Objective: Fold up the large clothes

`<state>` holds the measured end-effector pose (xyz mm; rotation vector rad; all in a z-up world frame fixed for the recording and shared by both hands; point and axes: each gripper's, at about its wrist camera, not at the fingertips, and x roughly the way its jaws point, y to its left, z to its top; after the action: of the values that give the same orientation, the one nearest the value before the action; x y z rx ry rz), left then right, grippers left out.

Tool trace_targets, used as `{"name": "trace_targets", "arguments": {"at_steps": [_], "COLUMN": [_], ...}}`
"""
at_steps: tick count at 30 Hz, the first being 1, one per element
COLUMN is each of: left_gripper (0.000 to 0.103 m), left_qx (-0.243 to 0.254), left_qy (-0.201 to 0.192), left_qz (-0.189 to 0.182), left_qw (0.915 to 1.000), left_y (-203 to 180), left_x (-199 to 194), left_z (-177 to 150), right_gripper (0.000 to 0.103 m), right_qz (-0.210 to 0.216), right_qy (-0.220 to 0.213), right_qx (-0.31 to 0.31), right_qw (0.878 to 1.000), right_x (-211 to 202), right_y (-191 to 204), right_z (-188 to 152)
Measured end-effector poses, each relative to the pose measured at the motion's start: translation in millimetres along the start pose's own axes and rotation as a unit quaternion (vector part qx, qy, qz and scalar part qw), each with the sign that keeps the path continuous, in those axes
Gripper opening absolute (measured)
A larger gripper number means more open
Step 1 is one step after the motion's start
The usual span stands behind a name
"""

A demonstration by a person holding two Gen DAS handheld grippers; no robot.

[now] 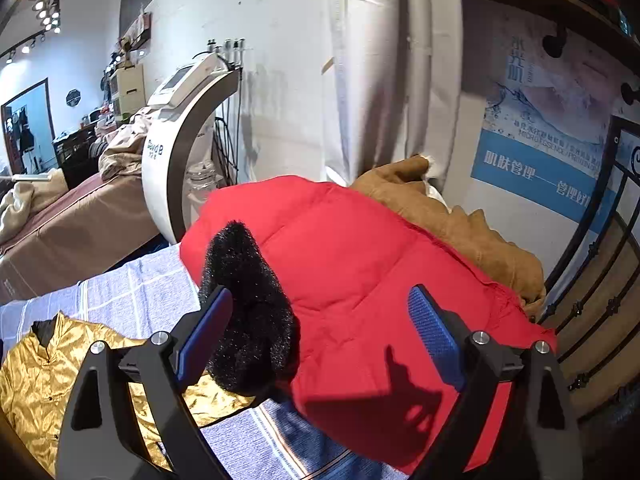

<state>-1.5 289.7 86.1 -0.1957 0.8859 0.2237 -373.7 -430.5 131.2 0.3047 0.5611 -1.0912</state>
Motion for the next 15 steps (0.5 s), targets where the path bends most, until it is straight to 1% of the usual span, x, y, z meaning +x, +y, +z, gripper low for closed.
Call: {"name": "trace_targets", "arguments": {"at_steps": [2, 3, 4, 5, 6, 7, 8, 9, 10, 11, 12, 13, 14, 15], "left_gripper": [0.097, 0.097, 0.097, 0.097, 0.097, 0.097, 0.097, 0.097, 0.097, 0.097, 0.097, 0.097, 0.097, 0.097], "left_qx": [-0.015, -0.015, -0.013, -0.021, -0.046, -0.071, -0.098, -0.121, -0.134, -0.137, -0.138, -0.142, -0.155, -0.176], "left_qy": [-0.009, -0.013, -0.013, -0.008, -0.008, -0.015, -0.027, -0.039, -0.048, -0.051, -0.043, -0.025, -0.005, 0.016], "left_qz": [-0.022, -0.021, -0.009, 0.007, 0.001, -0.023, -0.049, -0.068, -0.072, -0.068, -0.077, -0.09, -0.105, -0.128], "left_qw": [0.9996, 0.9996, 0.9998, 0.9997, 0.9989, 0.9971, 0.9936, 0.9896, 0.9872, 0.9869, 0.9866, 0.9854, 0.9824, 0.9759], "left_y": [13, 18, 23, 32, 48, 62, 77, 91, 103, 111, 121, 128, 135, 143], "left_x": [-3, -2, 0, 4, 5, 4, 3, 1, 2, 5, 15, 26, 39, 54], "left_z": [-1, -2, -1, 1, 3, 4, 4, 5, 7, 10, 14, 17, 20, 21], "right_gripper": [0.089, 0.089, 0.089, 0.089, 0.089, 0.089, 0.089, 0.089, 0.089, 0.089, 0.089, 0.089, 0.089, 0.089], "right_qz": [0.034, 0.052, 0.068, 0.082, 0.096, 0.106, 0.115, 0.122, 0.129, 0.137, 0.145, 0.153, 0.158, 0.161], "right_qy": [0.007, 0.011, 0.016, 0.024, 0.032, 0.04, 0.047, 0.052, 0.056, 0.059, 0.062, 0.066, 0.071, 0.077], "right_qx": [-0.006, -0.009, -0.012, -0.016, -0.023, -0.032, -0.042, -0.051, -0.06, -0.067, -0.072, -0.074, -0.075, -0.076], "right_qw": [0.999, 0.999, 0.997, 0.996, 0.995, 0.993, 0.991, 0.99, 0.988, 0.987, 0.985, 0.983, 0.982, 0.981], "right_x": [-1, -1, 1, 3, 4, 5, 7, 6, 5, 5, 4, 5, 4, 4], "right_y": [21, 32, 43, 55, 67, 79, 90, 101, 110, 119, 126, 132, 139, 144], "right_z": [-6, -10, -14, -18, -22, -26, -29, -33, -36, -38, -41, -42, -44, -46]}}
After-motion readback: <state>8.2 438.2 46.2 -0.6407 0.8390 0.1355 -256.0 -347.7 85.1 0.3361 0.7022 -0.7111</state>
